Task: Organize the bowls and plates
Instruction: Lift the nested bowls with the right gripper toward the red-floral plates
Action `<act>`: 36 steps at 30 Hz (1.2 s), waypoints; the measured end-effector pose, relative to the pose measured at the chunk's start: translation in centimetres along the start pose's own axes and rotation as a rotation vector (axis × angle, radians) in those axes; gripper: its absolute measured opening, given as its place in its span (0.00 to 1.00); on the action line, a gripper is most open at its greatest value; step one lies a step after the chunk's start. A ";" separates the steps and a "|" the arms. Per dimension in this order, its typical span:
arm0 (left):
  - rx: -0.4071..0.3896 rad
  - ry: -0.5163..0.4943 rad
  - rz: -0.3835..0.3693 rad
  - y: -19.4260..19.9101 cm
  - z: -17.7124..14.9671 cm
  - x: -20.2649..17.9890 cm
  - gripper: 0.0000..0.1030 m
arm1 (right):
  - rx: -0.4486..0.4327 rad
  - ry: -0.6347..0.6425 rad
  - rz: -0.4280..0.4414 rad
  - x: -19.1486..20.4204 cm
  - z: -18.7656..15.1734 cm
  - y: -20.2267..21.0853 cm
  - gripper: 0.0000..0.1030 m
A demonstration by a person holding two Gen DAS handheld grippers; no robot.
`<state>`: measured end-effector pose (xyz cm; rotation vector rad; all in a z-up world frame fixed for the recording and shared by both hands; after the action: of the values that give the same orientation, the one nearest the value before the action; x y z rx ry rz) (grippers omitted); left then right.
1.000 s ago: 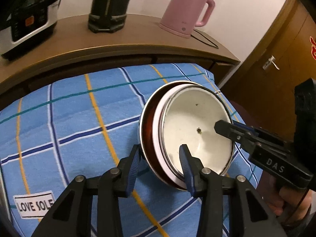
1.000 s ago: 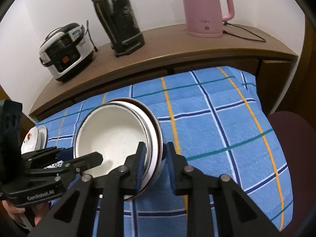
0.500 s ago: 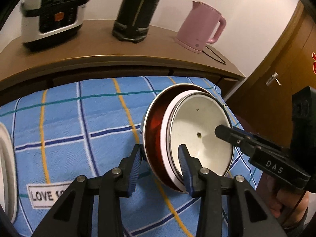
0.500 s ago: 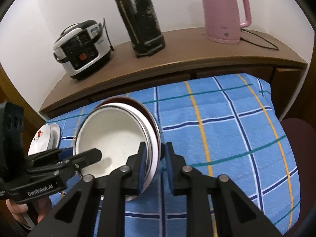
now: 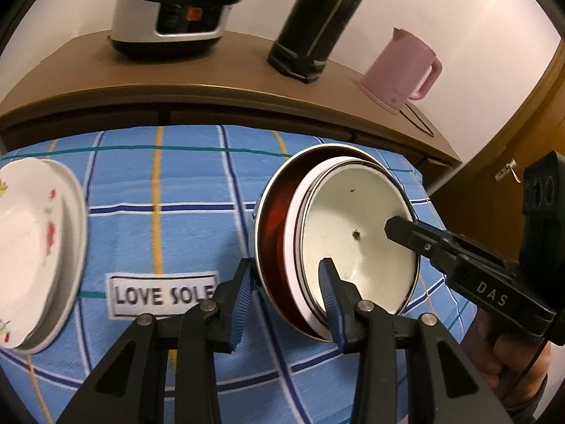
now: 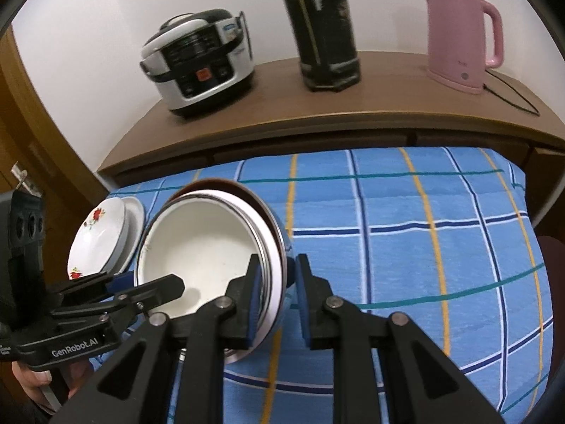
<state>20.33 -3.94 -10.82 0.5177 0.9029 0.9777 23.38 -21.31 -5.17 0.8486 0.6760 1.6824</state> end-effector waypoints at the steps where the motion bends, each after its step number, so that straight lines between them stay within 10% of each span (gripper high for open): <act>1: -0.004 0.003 0.004 0.2 0.0 0.2 0.39 | 0.000 0.005 0.002 0.3 0.0 0.0 0.18; 36: -0.058 0.076 0.067 5.3 -1.4 4.0 0.39 | -0.004 0.115 0.053 7.0 -0.2 0.2 0.18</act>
<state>17.59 2.10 -9.39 0.4667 0.9269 1.0872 22.01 -14.55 -3.74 0.7774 0.7341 1.7905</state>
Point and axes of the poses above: each gripper's, at about its wrist camera, not at the fingertips, and y roughly against the way its jaws point, x to its left, z to its top, the point moved 4 cm from there along -y, roughly the way its jaws point
